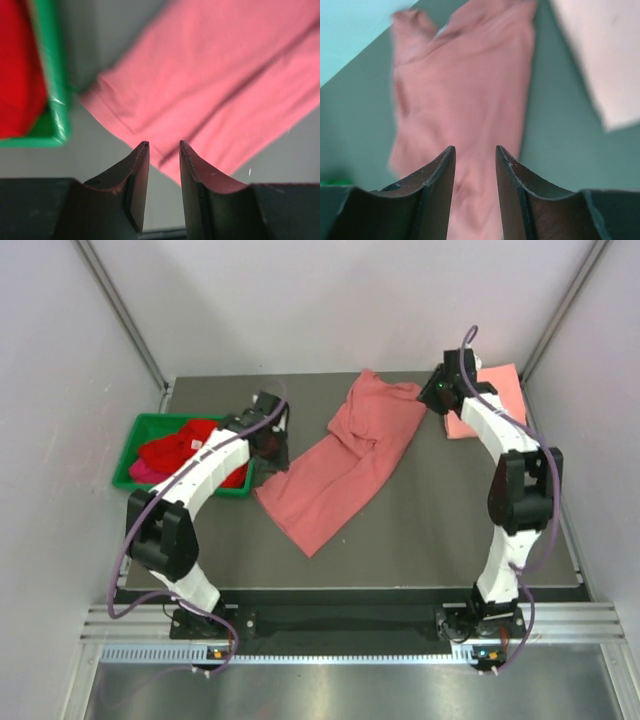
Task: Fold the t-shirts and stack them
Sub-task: Fold the tshirt
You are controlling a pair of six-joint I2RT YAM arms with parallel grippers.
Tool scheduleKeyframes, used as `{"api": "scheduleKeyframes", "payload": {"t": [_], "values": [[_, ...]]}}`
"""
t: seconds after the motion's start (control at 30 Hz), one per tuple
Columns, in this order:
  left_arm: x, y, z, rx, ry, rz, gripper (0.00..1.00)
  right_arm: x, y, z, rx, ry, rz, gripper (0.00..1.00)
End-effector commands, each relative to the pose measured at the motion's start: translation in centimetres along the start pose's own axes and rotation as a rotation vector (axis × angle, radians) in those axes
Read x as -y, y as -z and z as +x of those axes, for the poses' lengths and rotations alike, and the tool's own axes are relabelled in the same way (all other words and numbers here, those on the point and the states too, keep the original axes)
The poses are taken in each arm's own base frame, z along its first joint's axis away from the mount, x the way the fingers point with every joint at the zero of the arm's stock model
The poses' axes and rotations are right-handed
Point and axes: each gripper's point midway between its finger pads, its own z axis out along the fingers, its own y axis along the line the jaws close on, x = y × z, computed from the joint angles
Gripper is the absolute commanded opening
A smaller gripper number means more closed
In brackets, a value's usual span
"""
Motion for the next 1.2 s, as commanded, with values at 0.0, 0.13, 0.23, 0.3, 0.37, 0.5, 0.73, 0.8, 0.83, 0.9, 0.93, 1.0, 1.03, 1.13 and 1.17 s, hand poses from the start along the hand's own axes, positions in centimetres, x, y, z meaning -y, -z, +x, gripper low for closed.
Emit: {"api": "scheduleKeyframes", "payload": {"t": [0.0, 0.13, 0.23, 0.3, 0.37, 0.5, 0.73, 0.8, 0.83, 0.9, 0.93, 1.0, 1.03, 1.13, 1.17], "values": [[-0.2, 4.2, -7.5, 0.277, 0.065, 0.073, 0.36, -3.8, 8.0, 1.9, 0.023, -0.099, -0.020, 0.39], [-3.6, 4.0, -8.4, 0.295, 0.161, 0.083, 0.36, -3.7, 11.8, 15.5, -0.209, -0.132, 0.028, 0.38], [-5.2, 3.9, -7.6, 0.341, 0.177, 0.048, 0.36, -5.0, 15.0, 22.9, -0.303, -0.168, 0.004, 0.38], [-5.9, 4.2, -7.5, 0.391, 0.183, 0.046, 0.37, -6.3, 16.8, 25.8, -0.338, -0.233, -0.022, 0.39], [-6.4, 3.6, -6.4, 0.378, 0.184, 0.034, 0.37, -7.4, 18.6, 29.8, -0.387, -0.231, -0.032, 0.38], [-5.7, 3.7, -6.3, 0.368, 0.177, 0.071, 0.37, -9.5, 21.3, 35.2, -0.437, -0.193, -0.053, 0.39], [-4.7, 3.8, -5.9, 0.348, 0.166, 0.130, 0.36, -10.4, 23.4, 41.2, -0.482, -0.204, -0.055, 0.36], [-4.8, 4.0, -5.9, 0.354, 0.168, 0.124, 0.36, -10.9, 23.2, 41.8, -0.482, -0.209, -0.058, 0.36], [-4.9, 4.1, -6.1, 0.361, 0.172, 0.118, 0.36, -10.9, 23.0, 42.0, -0.481, -0.209, -0.052, 0.35], [-5.5, 4.2, -6.2, 0.376, 0.184, 0.087, 0.36, -10.6, 22.6, 42.5, -0.490, -0.226, -0.043, 0.35], [-5.6, 4.4, -6.2, 0.383, 0.185, 0.083, 0.36, -10.7, 22.6, 42.5, -0.488, -0.232, -0.050, 0.35], [-5.5, 4.4, -6.1, 0.383, 0.183, 0.085, 0.36, -10.6, 22.3, 42.6, -0.479, -0.243, -0.044, 0.34], [-5.5, 4.4, -6.1, 0.386, 0.183, 0.088, 0.36, -10.7, 22.2, 42.6, -0.474, -0.246, -0.045, 0.35], [-5.4, 4.4, -6.2, 0.380, 0.182, 0.091, 0.36, -11.1, 21.7, 43.1, -0.473, -0.255, -0.059, 0.34], [-5.4, 4.5, -6.2, 0.382, 0.182, 0.093, 0.36, -11.1, 21.5, 43.5, -0.481, -0.241, -0.059, 0.34]]}}
